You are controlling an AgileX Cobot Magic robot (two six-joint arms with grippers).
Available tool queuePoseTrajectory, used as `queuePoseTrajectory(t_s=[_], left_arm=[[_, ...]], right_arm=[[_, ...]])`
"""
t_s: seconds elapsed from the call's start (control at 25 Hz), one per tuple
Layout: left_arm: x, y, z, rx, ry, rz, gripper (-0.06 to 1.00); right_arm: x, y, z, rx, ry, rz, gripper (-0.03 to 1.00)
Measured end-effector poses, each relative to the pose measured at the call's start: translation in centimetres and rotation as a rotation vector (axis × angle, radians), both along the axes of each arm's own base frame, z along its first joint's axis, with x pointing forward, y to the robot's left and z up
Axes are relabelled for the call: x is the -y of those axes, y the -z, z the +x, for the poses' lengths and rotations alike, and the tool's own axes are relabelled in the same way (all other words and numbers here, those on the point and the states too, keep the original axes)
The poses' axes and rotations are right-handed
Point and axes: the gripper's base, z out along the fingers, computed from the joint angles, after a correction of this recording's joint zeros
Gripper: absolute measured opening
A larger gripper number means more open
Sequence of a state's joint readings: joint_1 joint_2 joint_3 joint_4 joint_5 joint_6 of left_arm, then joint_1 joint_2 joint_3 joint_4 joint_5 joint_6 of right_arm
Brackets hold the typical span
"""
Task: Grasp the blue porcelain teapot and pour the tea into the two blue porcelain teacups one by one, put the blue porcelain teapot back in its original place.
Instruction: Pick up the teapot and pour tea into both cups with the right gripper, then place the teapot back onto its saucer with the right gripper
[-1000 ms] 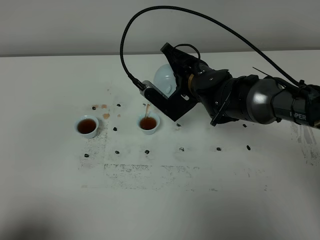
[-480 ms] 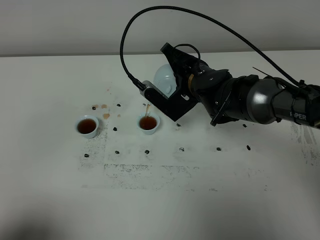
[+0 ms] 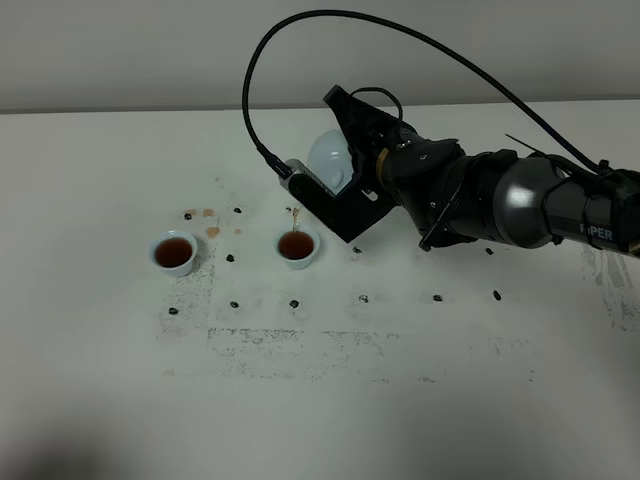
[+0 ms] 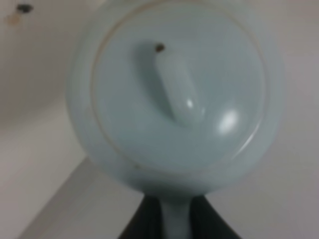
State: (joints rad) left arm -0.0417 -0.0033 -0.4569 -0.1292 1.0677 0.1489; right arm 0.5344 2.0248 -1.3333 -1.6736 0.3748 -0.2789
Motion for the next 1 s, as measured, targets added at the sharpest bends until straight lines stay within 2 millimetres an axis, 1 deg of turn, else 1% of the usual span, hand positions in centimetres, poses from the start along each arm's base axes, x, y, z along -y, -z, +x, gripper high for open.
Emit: queuePoseTrajectory(t_s=[0.2, 0.48, 0.6, 0.68, 0.76, 0.84, 0.88, 1.0], left_arm=[[0.0, 0.0, 0.0, 0.000, 0.000, 0.000, 0.60], [0.0, 0.0, 0.0, 0.000, 0.000, 0.000, 0.60], [0.0, 0.0, 0.0, 0.000, 0.000, 0.000, 0.60], [0.0, 0.0, 0.0, 0.000, 0.000, 0.000, 0.60], [0.0, 0.0, 0.0, 0.000, 0.000, 0.000, 0.60], [0.0, 0.0, 0.0, 0.000, 0.000, 0.000, 0.60], [0.0, 0.0, 0.0, 0.000, 0.000, 0.000, 0.60], [0.0, 0.0, 0.0, 0.000, 0.000, 0.000, 0.60]], right_arm=[[0.1, 0.3, -0.2, -0.046, 0.065, 0.079, 0.08], [0.4, 0.9, -0.6, -0.136, 0.198, 0.231, 0.08], [0.5, 1.2, -0.8, -0.184, 0.288, 0.331, 0.08], [0.5, 1.0, -1.1, -0.218, 0.361, 0.427, 0.08], [0.5, 0.1, -1.6, -0.259, 0.448, 0.562, 0.08], [1.0, -1.4, -1.9, -0.298, 0.546, 0.736, 0.08], [1.3, -2.5, -2.2, -0.319, 0.598, 0.843, 0.08], [3.5, -5.7, -2.5, -0.367, 0.775, 1.149, 0.08]])
